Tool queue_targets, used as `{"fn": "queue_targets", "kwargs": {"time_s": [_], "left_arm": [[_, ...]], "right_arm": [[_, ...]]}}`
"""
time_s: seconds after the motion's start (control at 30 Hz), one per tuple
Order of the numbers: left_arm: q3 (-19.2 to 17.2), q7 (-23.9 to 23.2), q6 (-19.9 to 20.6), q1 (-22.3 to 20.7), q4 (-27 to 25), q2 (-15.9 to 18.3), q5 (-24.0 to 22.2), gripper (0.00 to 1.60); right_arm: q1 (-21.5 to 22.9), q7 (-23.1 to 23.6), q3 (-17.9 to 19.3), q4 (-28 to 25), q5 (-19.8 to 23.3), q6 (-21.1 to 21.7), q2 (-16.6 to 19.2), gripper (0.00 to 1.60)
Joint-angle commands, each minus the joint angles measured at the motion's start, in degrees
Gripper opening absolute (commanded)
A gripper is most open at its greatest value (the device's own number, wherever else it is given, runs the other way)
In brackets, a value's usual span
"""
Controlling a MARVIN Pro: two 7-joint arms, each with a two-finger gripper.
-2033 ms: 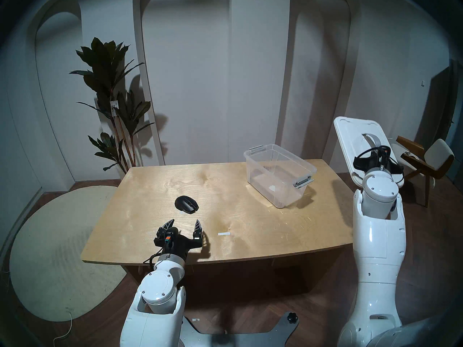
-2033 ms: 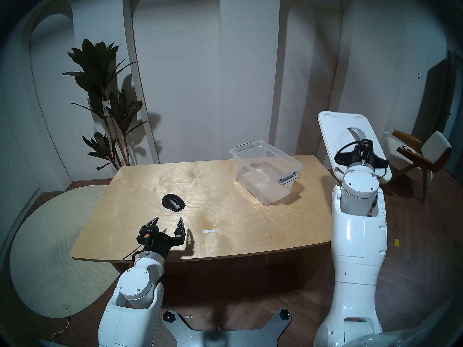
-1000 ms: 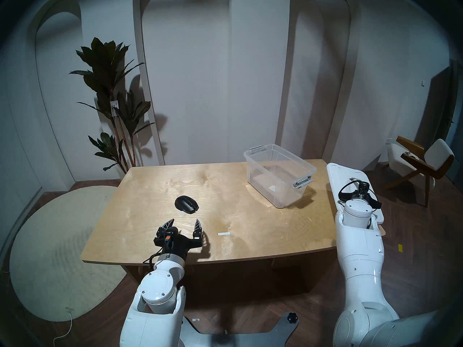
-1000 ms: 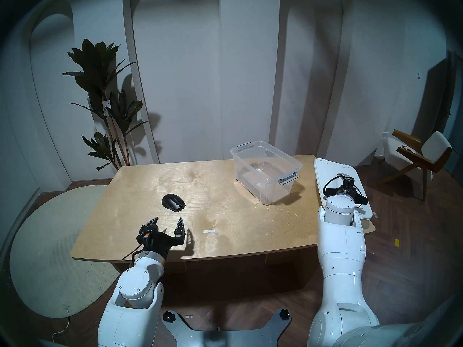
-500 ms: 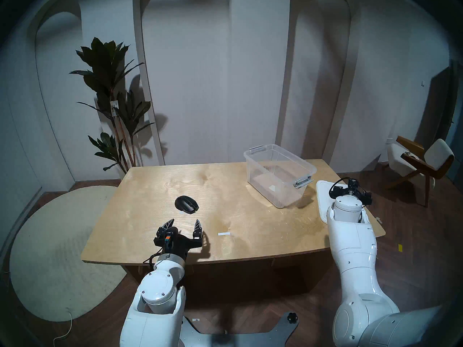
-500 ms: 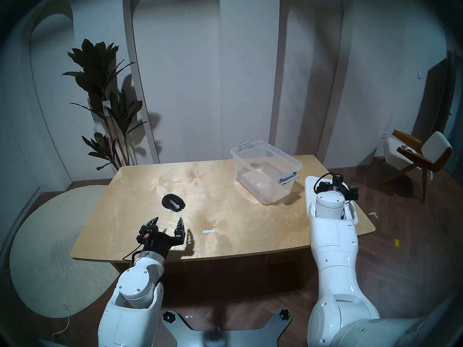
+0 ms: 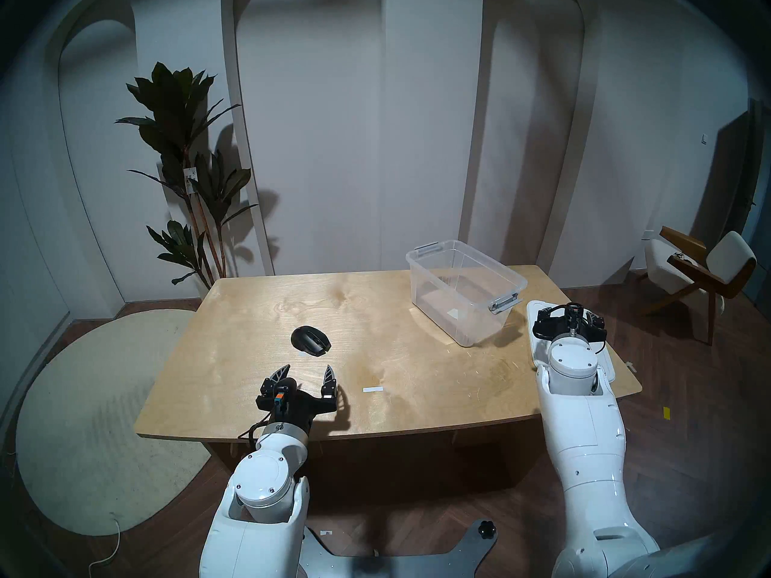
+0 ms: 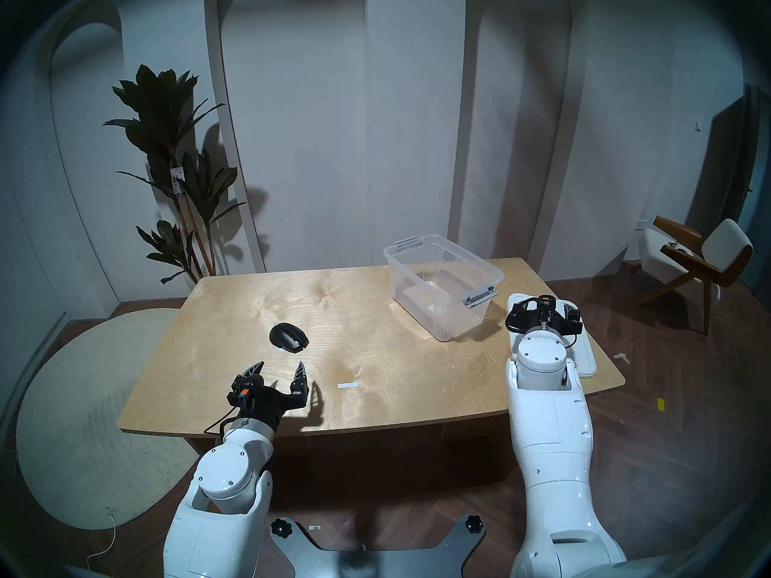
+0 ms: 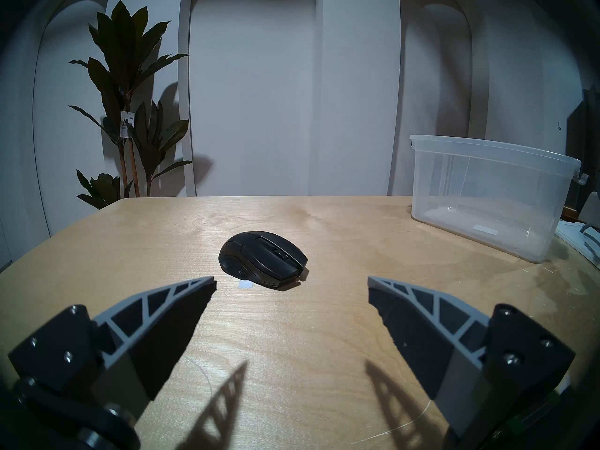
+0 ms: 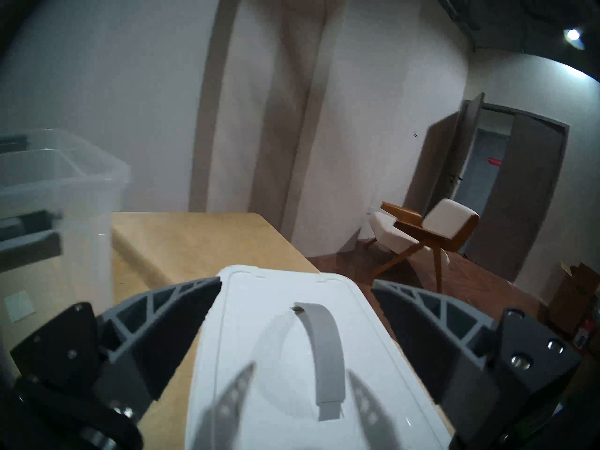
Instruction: Open a storage container and put mouse inside
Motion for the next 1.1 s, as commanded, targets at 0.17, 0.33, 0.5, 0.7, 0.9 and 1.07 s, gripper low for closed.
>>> {"fn": "queue_targets", "kwargs": {"time_s": [0.17,0.33,0.5,0.7,0.9,1.07], "left_arm": [[0.1,0.0,-0.3,-0.4,-1.1,0.1,-0.1,1.6],[0.1,0.0,-0.3,-0.3,-1.2,0.1,-0.1,1.6],[0.1,0.0,-0.3,-0.3,-1.2,0.1,-0.1,1.6],[0.1,0.1,-0.2,-0.2,-1.4,0.1,-0.1,1.6],[0.1,0.1,-0.2,-0.2,-1.4,0.1,-0.1,1.6],[0.1,0.0,-0.3,-0.3,-1.3,0.1,-0.1,1.6]], "right_arm": [[-10.7,11.5,5.8,-7.1,1.3,-10.1,7.7,1.6],[-14.1,14.8,7.2,-10.0,1.8,-13.8,8.5,1.6],[-16.7,17.1,7.5,-13.5,2.7,-18.5,9.7,1.6],[-16.1,14.7,9.1,-9.6,3.2,-23.1,8.6,1.6],[-11.3,10.9,9.4,-1.2,2.8,-26.3,7.5,1.6],[-10.9,11.2,9.4,-1.4,7.2,-30.7,5.8,1.6]]}}
